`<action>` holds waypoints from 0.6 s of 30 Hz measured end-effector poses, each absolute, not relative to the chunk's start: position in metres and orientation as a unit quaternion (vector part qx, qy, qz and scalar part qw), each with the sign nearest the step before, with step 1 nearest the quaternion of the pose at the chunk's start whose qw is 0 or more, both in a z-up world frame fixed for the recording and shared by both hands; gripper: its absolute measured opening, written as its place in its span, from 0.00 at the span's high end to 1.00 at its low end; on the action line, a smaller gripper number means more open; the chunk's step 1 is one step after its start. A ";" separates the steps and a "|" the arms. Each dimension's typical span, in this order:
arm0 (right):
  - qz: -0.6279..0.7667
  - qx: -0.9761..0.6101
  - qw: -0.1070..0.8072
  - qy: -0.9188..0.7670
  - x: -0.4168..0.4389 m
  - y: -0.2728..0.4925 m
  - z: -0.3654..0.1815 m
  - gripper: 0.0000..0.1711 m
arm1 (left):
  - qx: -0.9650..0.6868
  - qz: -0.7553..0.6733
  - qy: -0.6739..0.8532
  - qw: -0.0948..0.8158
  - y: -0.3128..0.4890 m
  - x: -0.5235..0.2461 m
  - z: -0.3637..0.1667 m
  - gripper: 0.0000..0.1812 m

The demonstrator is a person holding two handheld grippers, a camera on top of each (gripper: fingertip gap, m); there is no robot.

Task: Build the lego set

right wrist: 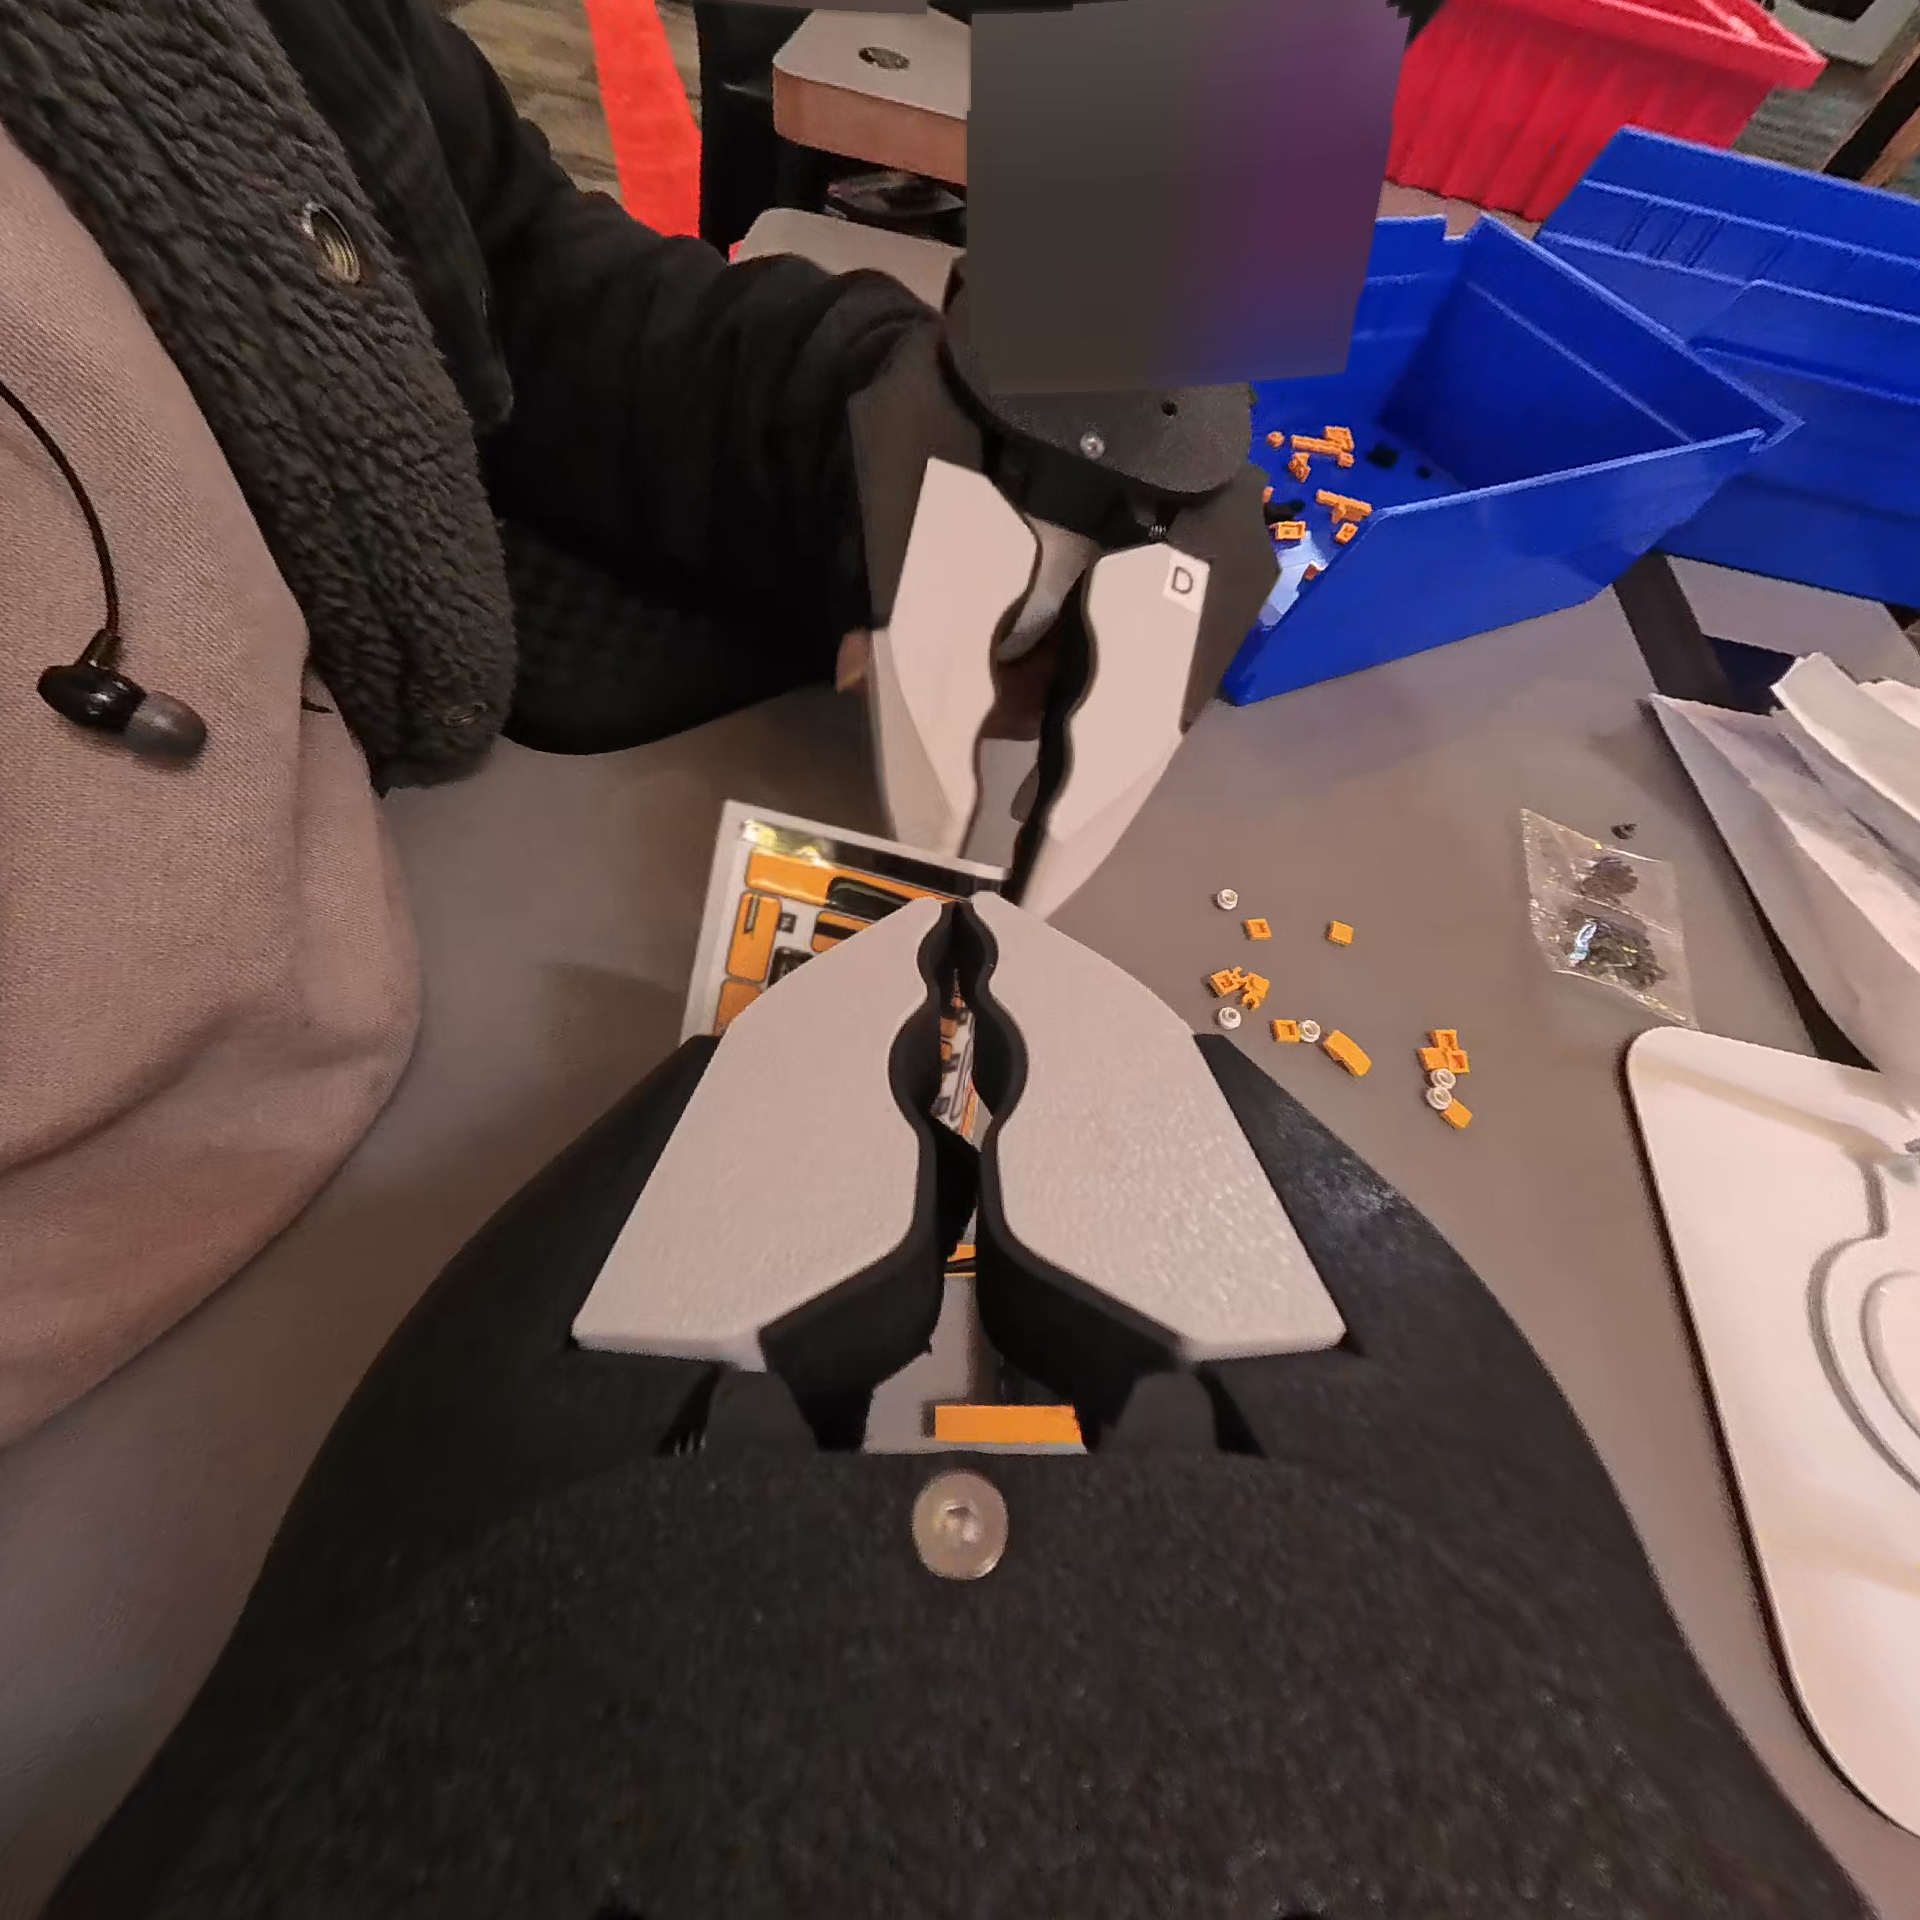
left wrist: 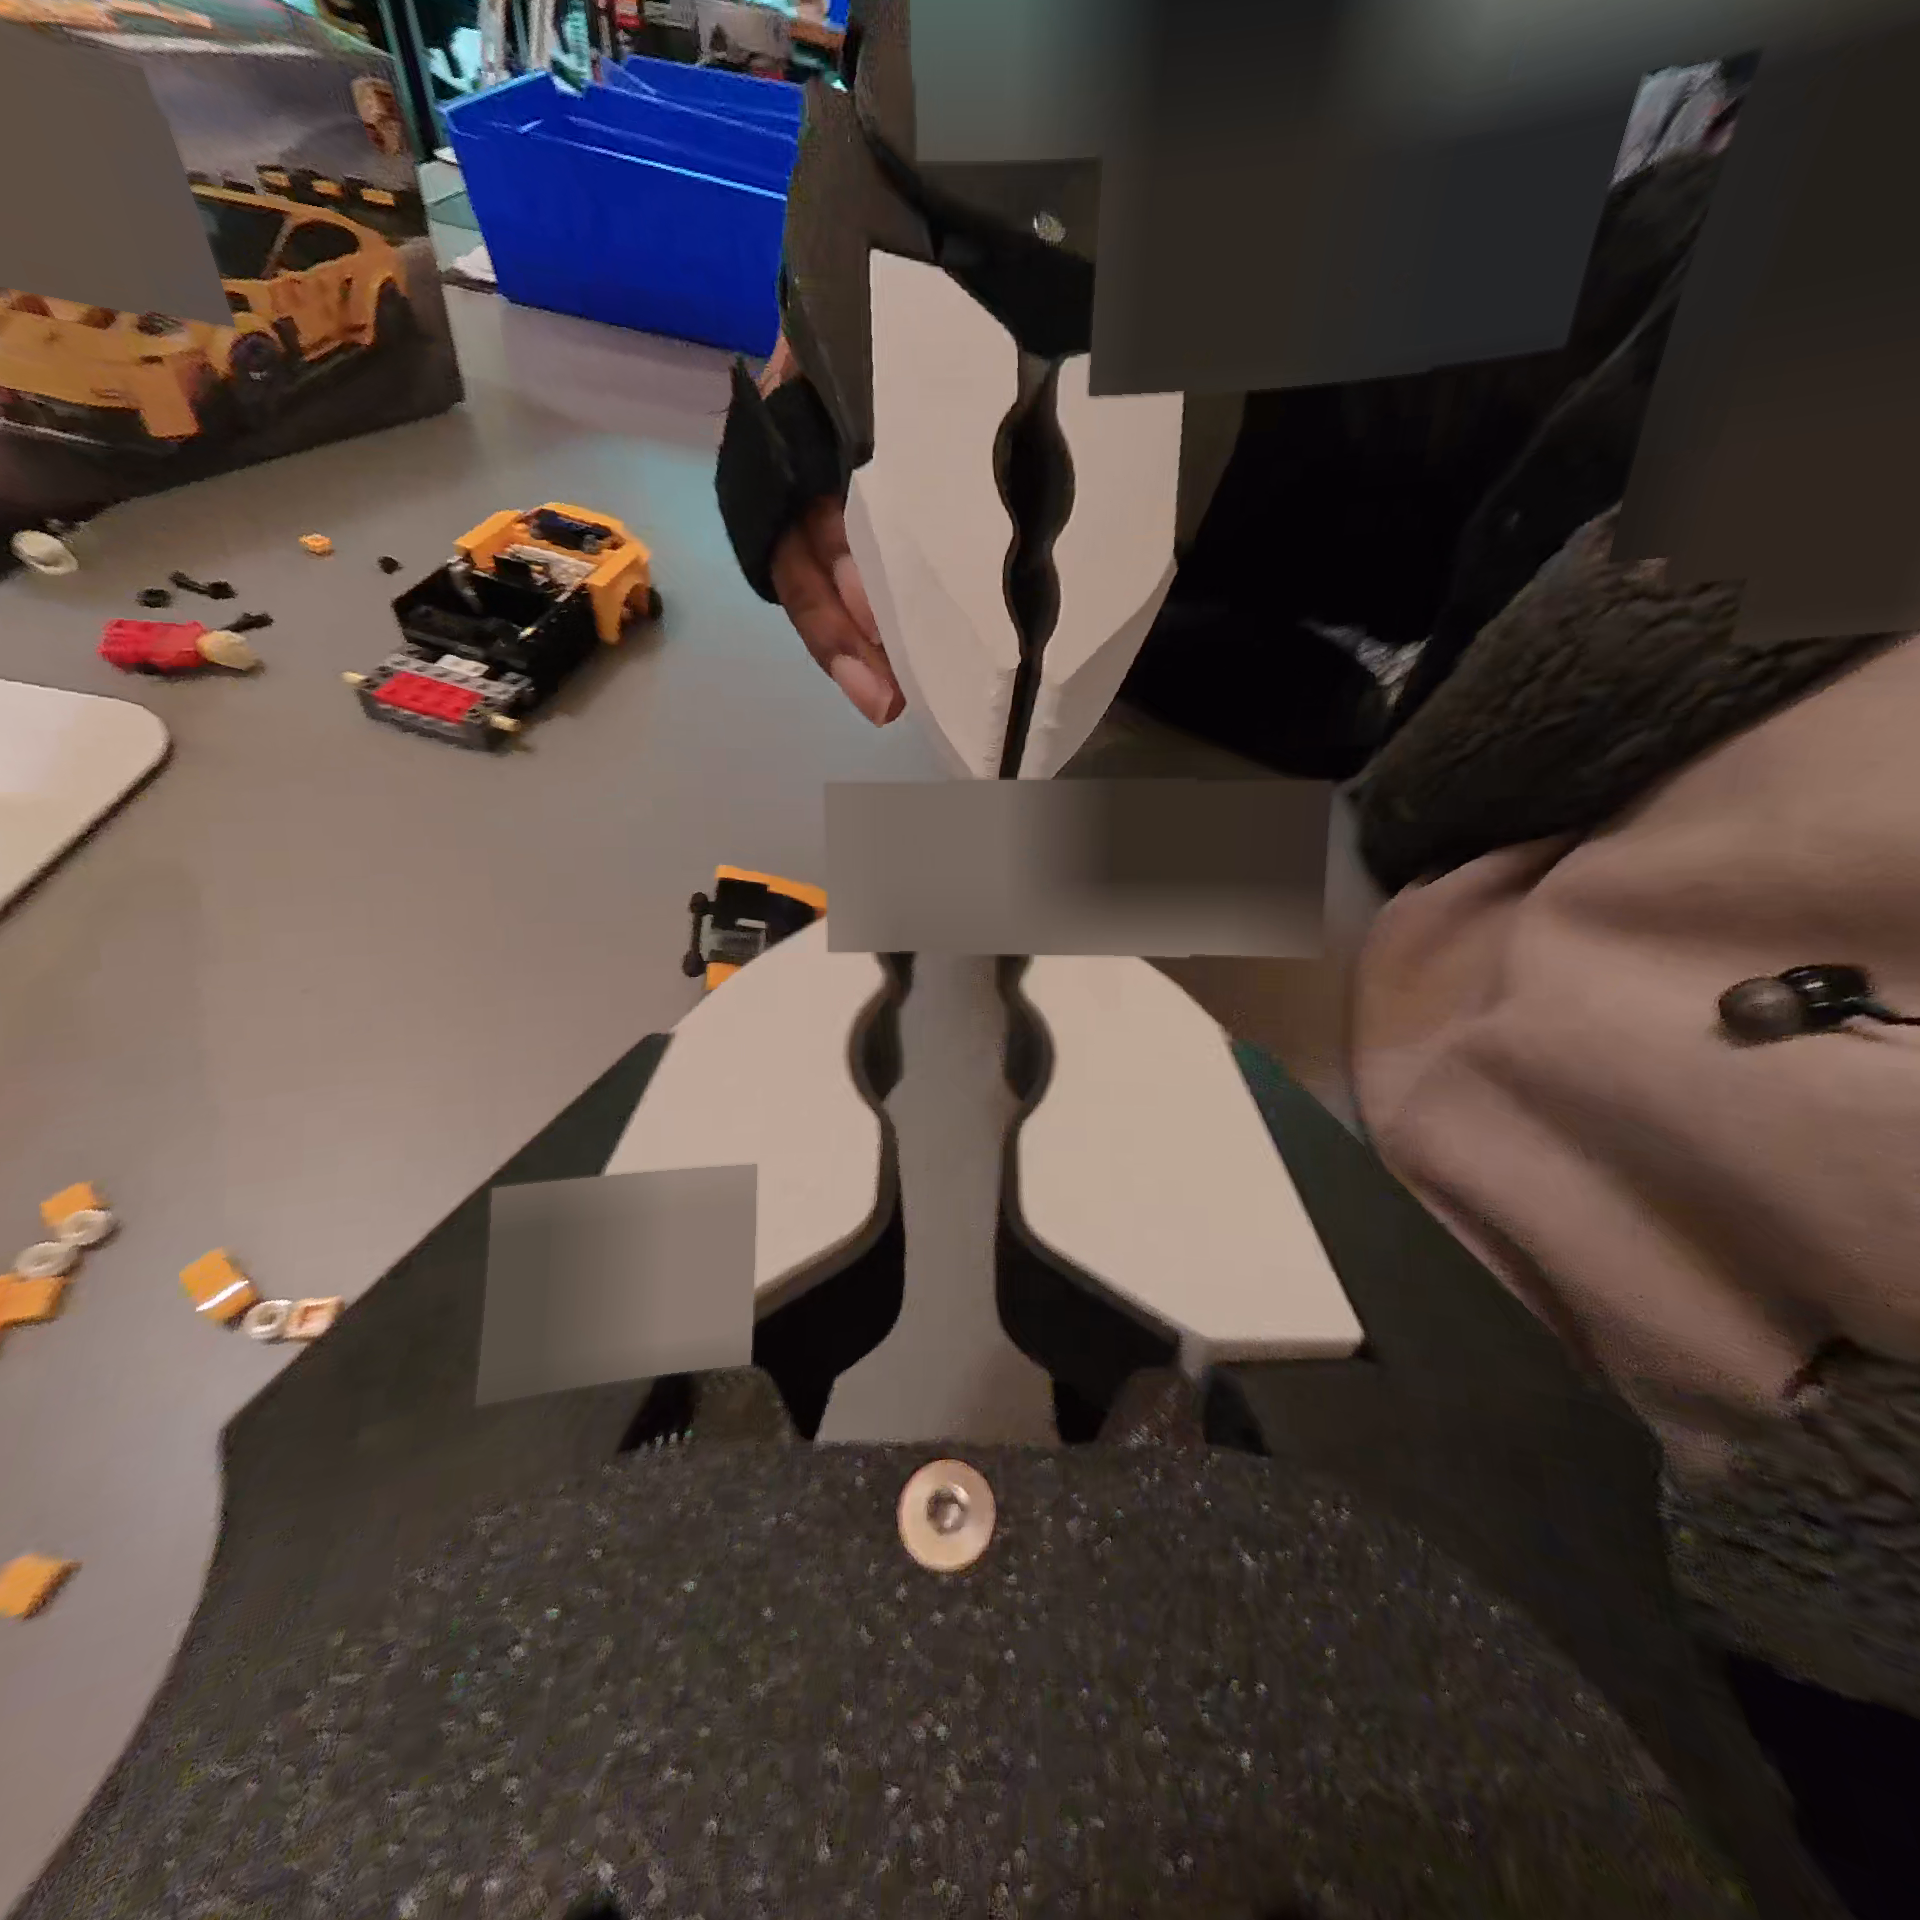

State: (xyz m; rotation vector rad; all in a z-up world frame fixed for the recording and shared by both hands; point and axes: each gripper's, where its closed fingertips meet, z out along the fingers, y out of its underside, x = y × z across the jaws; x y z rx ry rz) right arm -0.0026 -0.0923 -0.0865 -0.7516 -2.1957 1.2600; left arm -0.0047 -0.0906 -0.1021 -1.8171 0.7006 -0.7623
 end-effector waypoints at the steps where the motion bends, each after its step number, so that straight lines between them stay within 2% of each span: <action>1: 0.459 -0.275 0.248 -0.807 -0.003 -0.092 -0.087 1.00 | -0.754 -0.299 0.296 0.505 -0.090 -0.005 -0.103 0.99; 7: 0.449 -0.275 0.257 -0.810 -0.001 -0.092 -0.086 1.00 | -0.770 -0.188 0.307 0.527 -0.079 -0.024 -0.109 1.00; 14: 0.431 -0.275 0.245 -0.824 0.019 -0.096 -0.091 1.00 | -0.727 -0.037 0.396 0.560 -0.072 -0.036 -0.127 1.00; 18: 0.428 -0.277 0.210 -0.834 0.038 -0.101 -0.100 1.00 | -0.717 -0.031 0.451 0.531 -0.073 -0.034 -0.158 1.00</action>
